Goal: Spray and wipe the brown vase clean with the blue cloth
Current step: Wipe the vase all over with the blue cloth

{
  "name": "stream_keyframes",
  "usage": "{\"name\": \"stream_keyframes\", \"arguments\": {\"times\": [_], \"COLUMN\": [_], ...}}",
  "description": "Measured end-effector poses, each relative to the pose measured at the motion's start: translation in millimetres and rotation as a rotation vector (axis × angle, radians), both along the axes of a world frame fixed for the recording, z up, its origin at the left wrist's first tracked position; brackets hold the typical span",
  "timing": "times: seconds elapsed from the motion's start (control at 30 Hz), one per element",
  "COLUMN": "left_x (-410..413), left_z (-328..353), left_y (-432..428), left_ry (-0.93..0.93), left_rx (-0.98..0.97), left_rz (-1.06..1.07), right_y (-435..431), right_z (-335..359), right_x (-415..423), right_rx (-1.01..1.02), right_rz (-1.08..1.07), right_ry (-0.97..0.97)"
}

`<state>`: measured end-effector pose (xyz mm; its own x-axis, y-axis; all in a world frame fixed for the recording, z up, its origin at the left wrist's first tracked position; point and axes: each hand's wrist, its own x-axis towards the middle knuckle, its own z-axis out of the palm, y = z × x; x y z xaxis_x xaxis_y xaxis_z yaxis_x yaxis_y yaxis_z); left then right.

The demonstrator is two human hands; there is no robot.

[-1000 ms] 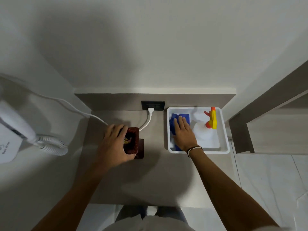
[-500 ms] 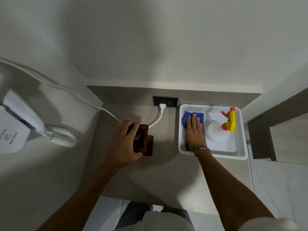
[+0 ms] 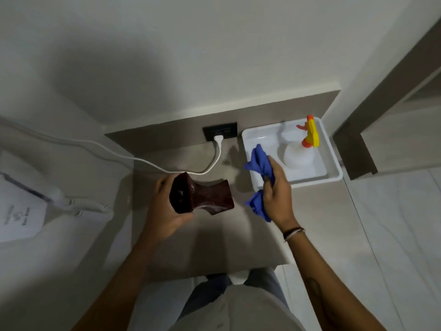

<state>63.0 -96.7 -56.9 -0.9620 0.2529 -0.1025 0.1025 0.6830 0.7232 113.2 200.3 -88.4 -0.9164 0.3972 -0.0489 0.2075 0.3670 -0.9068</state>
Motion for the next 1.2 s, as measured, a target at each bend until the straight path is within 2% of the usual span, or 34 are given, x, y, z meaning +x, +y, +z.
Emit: {"name": "stream_keyframes", "arguments": {"times": [0.13, 0.23, 0.3, 0.4, 0.47, 0.5, 0.57, 0.63, 0.67, 0.7, 0.83, 0.93, 1.03, 1.07, 1.13, 1.2], "left_x": [0, -3, -2, 0, 1, -1, -4, -2, -1, 0, 1, 2, 4, 6, 7, 6], "left_z": [1, 3, 2, -1, 0, -1, -4, -7, -9, -11, -13, -7, -2, -3, -4, 2], "left_y": [-19, -25, -31, -39, -38, -36, -34, -36, -38, -41, -43, -36, -35, -37, -42, -45], "left_ry": [-0.041, -0.024, 0.015, 0.030, 0.022, 0.024, -0.007, -0.031, -0.024, -0.009, 0.010, -0.040, -0.048, -0.043, -0.026, -0.058], "left_rx": [0.011, -0.007, -0.038, -0.069, -0.061, -0.056, -0.030, -0.006, -0.014, -0.039, -0.051, -0.044, -0.001, -0.026, -0.086, -0.071], "left_rz": [0.013, -0.025, -0.040, -0.006, -0.007, -0.008, 0.012, 0.054, 0.056, 0.045, 0.048, 0.051, 0.087, 0.090, 0.096, 0.123], "right_y": [-83, -154, -167, -135, -126, -137, -173, -192, -186, -171, -124, -164, -188, -178, -143, -114], "right_z": [5, 3, -8, -31, -28, -13, 3, 1, -8, -7, -35, -14, -11, -16, -16, -24], "right_x": [23, 28, 30, 29, 24, 21, 21, 26, 26, 27, 24, 18, 25, 23, 20, 16], "right_rx": [-0.126, -0.093, -0.057, 0.116, 0.117, 0.062, 0.008, 0.147, 0.187, 0.129, 0.250, 0.098, 0.057, 0.062, -0.072, -0.137], "right_rz": [0.164, 0.410, 0.502, 0.433, 0.368, 0.376, 0.420, 0.516, 0.526, 0.524, 0.425, 0.471, 0.570, 0.557, 0.416, 0.262], "right_ry": [0.036, 0.083, 0.110, -0.032, -0.134, -0.128, 0.007, 0.170, 0.166, 0.090, -0.150, -0.051, 0.166, 0.172, -0.050, -0.168]}}
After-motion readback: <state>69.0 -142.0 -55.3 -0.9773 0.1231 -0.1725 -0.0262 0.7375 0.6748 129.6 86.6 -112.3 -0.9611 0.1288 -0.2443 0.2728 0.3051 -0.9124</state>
